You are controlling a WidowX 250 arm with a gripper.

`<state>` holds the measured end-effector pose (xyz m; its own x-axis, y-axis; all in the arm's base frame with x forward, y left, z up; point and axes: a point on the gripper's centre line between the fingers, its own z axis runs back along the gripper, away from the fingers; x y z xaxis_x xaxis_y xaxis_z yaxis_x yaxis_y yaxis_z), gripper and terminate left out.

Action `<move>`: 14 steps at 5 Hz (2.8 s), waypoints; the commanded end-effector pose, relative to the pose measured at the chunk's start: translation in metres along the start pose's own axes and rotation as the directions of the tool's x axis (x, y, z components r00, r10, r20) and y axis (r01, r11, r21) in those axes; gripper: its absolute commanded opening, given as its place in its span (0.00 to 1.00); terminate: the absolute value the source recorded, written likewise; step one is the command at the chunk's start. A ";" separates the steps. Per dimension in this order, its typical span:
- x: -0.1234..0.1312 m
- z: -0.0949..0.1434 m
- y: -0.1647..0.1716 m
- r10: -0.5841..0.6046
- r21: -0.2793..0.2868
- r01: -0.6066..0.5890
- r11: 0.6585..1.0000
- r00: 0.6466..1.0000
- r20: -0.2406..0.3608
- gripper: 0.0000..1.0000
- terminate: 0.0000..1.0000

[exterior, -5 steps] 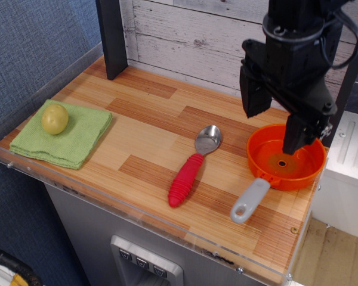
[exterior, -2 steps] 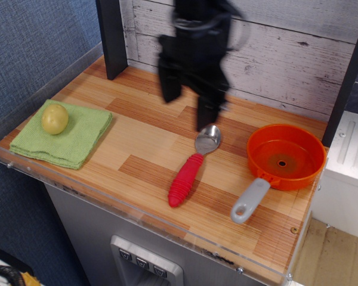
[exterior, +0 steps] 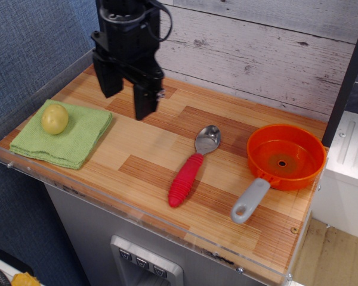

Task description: Move the egg to the back middle of the table.

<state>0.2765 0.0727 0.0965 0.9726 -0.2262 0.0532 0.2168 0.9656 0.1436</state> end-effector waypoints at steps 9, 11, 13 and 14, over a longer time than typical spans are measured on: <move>-0.043 -0.071 0.110 0.248 0.008 -0.248 0.969 0.967 -0.064 0.00 0.00; -0.045 -0.066 0.110 0.261 0.026 -0.260 0.965 0.961 -0.096 0.00 0.00; -0.044 -0.032 0.107 0.312 0.065 -0.307 0.949 0.947 -0.075 0.00 0.00; -0.040 -0.018 0.103 0.331 0.067 -0.327 0.942 0.942 -0.050 0.00 0.00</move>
<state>0.2643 0.1828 0.0716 0.9929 0.1192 -0.0014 -0.1176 0.9811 0.1538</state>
